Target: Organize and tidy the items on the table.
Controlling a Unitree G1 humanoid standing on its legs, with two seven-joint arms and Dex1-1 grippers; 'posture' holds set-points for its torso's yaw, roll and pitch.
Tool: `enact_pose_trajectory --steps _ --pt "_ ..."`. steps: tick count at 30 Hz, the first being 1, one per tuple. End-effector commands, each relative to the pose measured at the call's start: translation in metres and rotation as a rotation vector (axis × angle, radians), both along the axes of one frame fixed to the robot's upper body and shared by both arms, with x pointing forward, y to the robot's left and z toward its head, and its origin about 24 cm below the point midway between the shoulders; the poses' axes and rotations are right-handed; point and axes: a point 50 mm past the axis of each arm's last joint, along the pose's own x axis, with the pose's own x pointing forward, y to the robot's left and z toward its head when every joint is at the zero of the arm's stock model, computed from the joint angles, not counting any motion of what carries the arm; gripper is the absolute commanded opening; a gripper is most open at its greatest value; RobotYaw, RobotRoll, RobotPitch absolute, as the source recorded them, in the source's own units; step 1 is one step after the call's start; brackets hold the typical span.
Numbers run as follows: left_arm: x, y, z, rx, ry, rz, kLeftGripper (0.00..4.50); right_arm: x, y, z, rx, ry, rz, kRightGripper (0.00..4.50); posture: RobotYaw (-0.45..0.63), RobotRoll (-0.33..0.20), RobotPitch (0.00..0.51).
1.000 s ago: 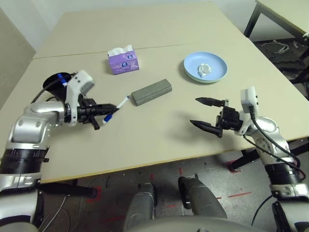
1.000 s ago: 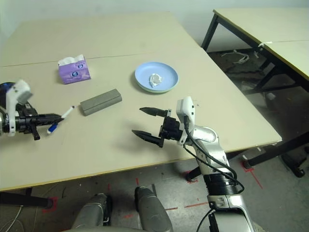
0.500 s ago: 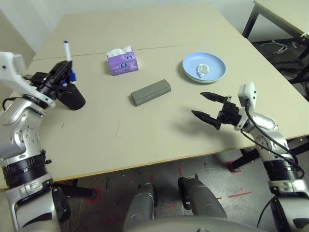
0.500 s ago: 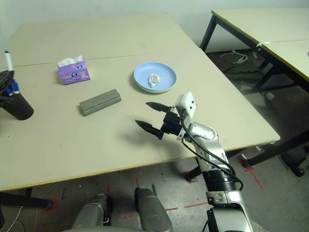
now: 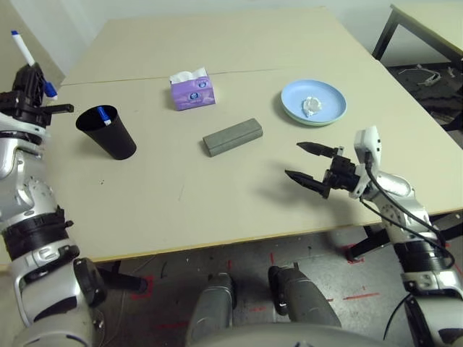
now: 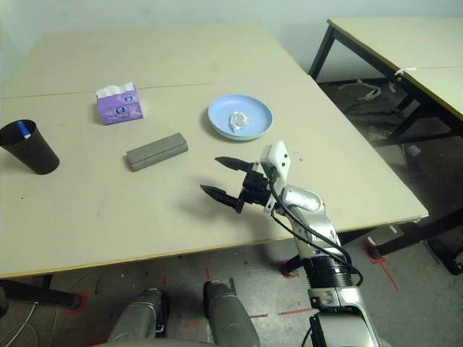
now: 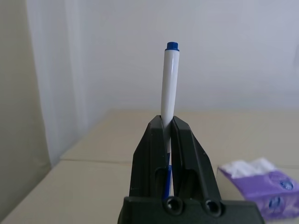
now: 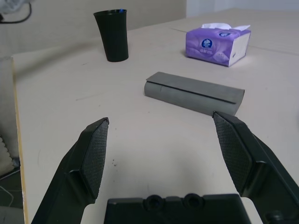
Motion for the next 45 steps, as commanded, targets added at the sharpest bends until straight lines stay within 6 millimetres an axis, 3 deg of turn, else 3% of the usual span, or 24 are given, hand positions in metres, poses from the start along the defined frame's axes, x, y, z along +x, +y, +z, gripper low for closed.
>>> enact_pose_trajectory --steps 1,16,17,29,33,36,39,42,45 --pt "0.008 0.000 -0.007 0.023 0.041 0.007 0.01 -0.004 0.000 -0.001 -0.009 0.002 0.006 4.50 -0.15 0.000 0.134" --pt "0.010 0.000 -0.033 0.020 0.097 0.014 0.01 -0.004 0.000 0.001 -0.017 -0.004 0.001 4.50 -0.16 0.000 0.143" --pt "0.010 0.000 -0.034 0.014 0.094 0.017 0.70 -0.004 -0.001 0.001 -0.017 -0.004 0.001 4.50 -0.15 0.000 0.143" --pt "0.007 0.002 -0.034 -0.005 0.073 0.019 4.48 -0.003 0.000 0.001 -0.020 -0.004 0.006 4.50 -0.15 0.000 0.141" --pt "0.007 -0.003 -0.029 -0.013 0.050 -0.030 4.48 -0.001 0.001 0.007 0.022 -0.008 -0.016 4.50 -0.15 0.000 0.146" --pt "0.004 -0.005 -0.015 -0.024 -0.014 -0.088 4.48 0.006 0.003 0.026 0.115 -0.030 -0.077 4.50 -0.17 0.000 0.149" --pt "-0.020 0.028 0.017 -0.140 -0.190 0.032 4.48 0.021 -0.003 0.057 0.230 -0.096 -0.214 4.50 -0.17 0.000 0.147" --pt "-0.050 0.060 0.027 -0.112 -0.194 0.152 4.48 0.033 -0.028 0.078 0.281 -0.177 -0.414 4.50 -0.17 0.000 0.145" --pt "-0.072 0.075 0.015 -0.012 -0.043 0.195 4.48 0.038 -0.078 0.090 0.281 -0.238 -0.679 4.50 -0.17 0.000 0.149"
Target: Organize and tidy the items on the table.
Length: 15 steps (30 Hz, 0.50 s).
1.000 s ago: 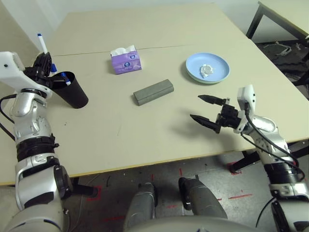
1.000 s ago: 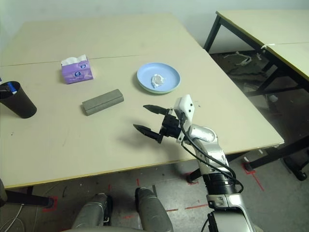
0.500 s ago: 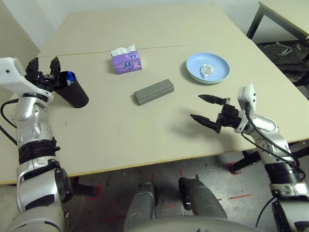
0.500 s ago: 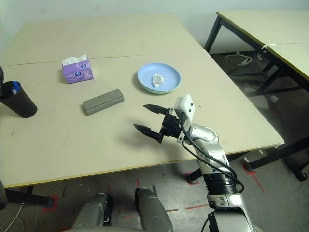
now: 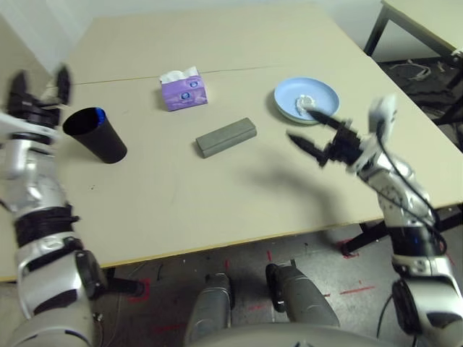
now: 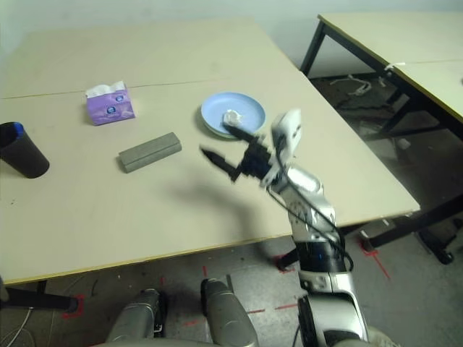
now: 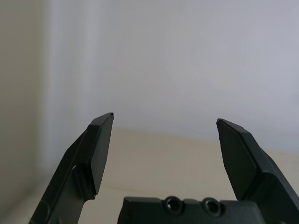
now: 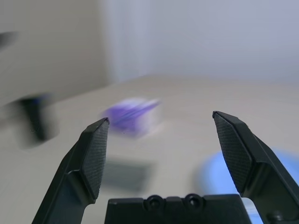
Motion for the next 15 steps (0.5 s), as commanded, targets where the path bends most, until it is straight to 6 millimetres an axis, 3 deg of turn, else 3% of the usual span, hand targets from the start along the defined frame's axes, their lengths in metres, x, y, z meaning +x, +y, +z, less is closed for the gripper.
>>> enact_pose_trajectory --steps 1,6,8,11,15 --pt "-0.015 0.013 -0.030 -0.003 0.172 0.015 4.48 0.001 -0.055 -0.002 0.037 0.026 -0.299 4.50 -0.17 0.000 0.151" --pt "-0.030 0.004 -0.070 0.019 0.383 -0.133 4.48 -0.013 -0.096 -0.034 -0.071 0.100 -0.514 4.50 -0.16 0.000 0.159" --pt "-0.032 0.000 -0.077 0.025 0.420 -0.169 4.48 -0.015 -0.101 -0.042 -0.083 0.112 -0.545 4.50 -0.16 0.000 0.159" --pt "-0.036 -0.018 -0.107 0.027 0.555 -0.294 4.48 -0.024 -0.110 -0.067 -0.129 0.156 -0.557 4.50 -0.14 0.000 0.159" --pt "-0.040 -0.030 -0.121 -0.003 0.586 -0.330 4.48 -0.032 -0.108 -0.087 -0.163 0.175 -0.479 4.50 -0.14 0.000 0.158"
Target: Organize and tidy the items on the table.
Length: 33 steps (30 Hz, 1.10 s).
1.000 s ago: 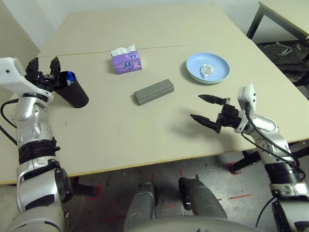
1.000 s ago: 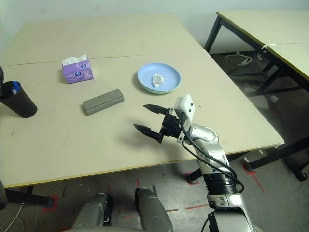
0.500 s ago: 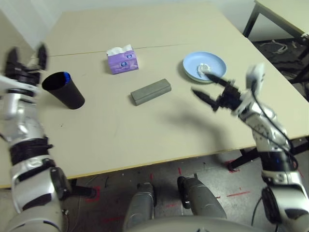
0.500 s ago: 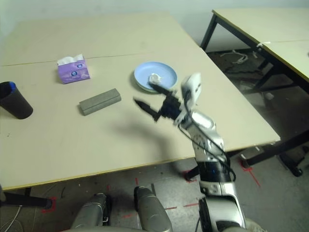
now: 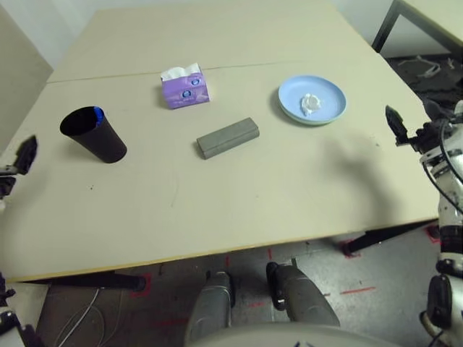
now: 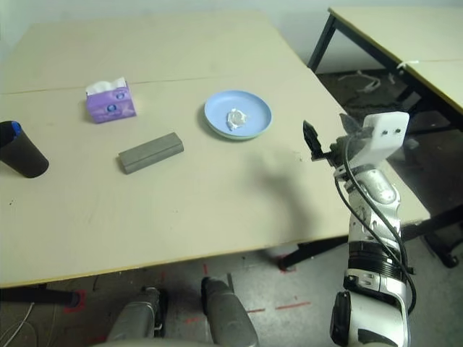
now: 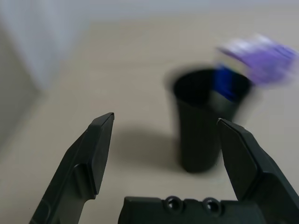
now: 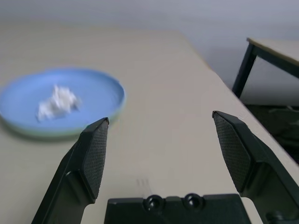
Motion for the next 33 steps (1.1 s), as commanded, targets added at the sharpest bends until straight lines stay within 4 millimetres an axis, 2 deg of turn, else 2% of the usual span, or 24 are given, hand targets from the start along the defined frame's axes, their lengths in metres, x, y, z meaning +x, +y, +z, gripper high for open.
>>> enact_pose_trajectory --steps 1,6,10,20,27,33 --pt "-0.006 -0.006 -0.012 -0.033 0.036 -0.003 4.48 -0.008 0.004 -0.018 -0.032 0.032 0.090 4.50 -0.14 0.000 0.157" --pt "-0.024 -0.007 -0.023 -0.074 0.041 0.046 4.48 -0.019 0.006 -0.033 -0.052 0.051 0.166 4.50 -0.14 0.000 0.158" --pt "-0.033 -0.015 -0.033 -0.070 0.090 0.037 4.48 -0.019 0.002 -0.034 -0.041 0.036 0.164 4.50 -0.13 0.000 0.163" --pt "-0.006 -0.021 -0.022 -0.069 0.049 0.013 4.48 -0.012 0.002 -0.020 -0.039 -0.006 0.161 4.50 -0.14 0.000 0.182" --pt "-0.002 -0.016 -0.018 -0.045 0.072 -0.001 4.48 -0.019 -0.004 -0.020 -0.038 -0.008 0.131 4.50 -0.15 0.000 0.201" --pt "-0.009 -0.016 -0.015 -0.041 0.066 0.017 4.48 -0.023 -0.002 -0.028 -0.028 0.023 0.147 4.50 -0.12 0.000 0.212"
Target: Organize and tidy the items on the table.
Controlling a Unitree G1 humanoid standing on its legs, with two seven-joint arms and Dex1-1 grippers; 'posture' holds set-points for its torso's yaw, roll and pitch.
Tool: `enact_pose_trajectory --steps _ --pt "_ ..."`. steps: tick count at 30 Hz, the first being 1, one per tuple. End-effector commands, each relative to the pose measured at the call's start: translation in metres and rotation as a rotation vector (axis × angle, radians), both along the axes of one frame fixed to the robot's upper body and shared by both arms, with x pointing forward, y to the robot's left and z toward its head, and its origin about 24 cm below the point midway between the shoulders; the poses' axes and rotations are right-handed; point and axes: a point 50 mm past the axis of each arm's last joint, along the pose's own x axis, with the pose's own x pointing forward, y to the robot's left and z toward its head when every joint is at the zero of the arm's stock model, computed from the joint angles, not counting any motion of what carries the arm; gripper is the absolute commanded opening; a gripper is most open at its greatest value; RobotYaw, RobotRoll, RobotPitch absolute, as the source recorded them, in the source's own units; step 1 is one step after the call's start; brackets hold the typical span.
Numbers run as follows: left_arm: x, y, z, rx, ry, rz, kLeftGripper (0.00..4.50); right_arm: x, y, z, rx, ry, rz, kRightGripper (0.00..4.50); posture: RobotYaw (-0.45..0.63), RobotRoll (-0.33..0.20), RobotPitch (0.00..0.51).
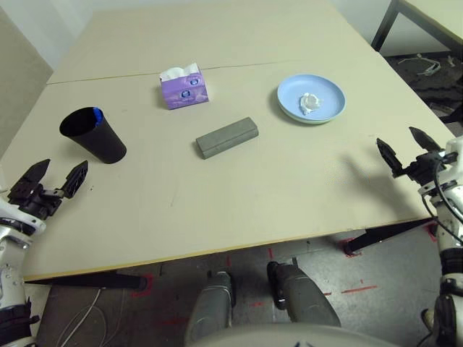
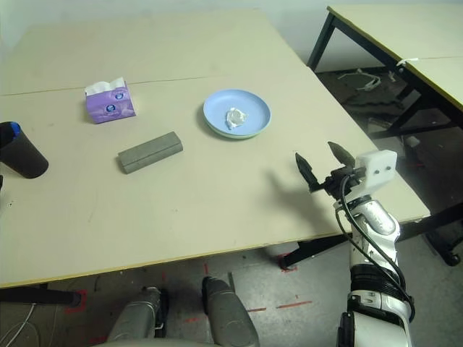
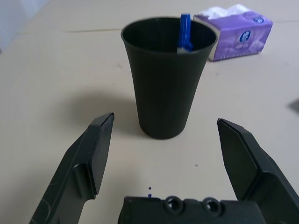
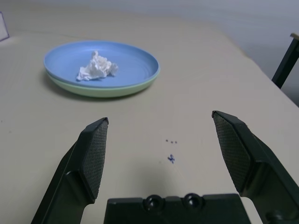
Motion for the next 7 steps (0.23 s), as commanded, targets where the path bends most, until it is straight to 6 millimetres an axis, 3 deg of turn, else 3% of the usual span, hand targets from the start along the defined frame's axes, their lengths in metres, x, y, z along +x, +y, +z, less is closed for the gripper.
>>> enact_pose_trajectory --steps 1,7 --pt "-0.0082 0.0021 -0.0023 0.004 0.027 0.020 4.48 -0.0028 0.0015 -0.0056 0.012 0.025 0.011 4.50 -0.12 0.000 0.211" --pt "-0.0130 0.0047 0.0000 0.018 0.036 0.039 4.48 0.0024 0.0081 -0.0078 0.032 0.025 0.020 4.50 -0.10 0.000 0.199"
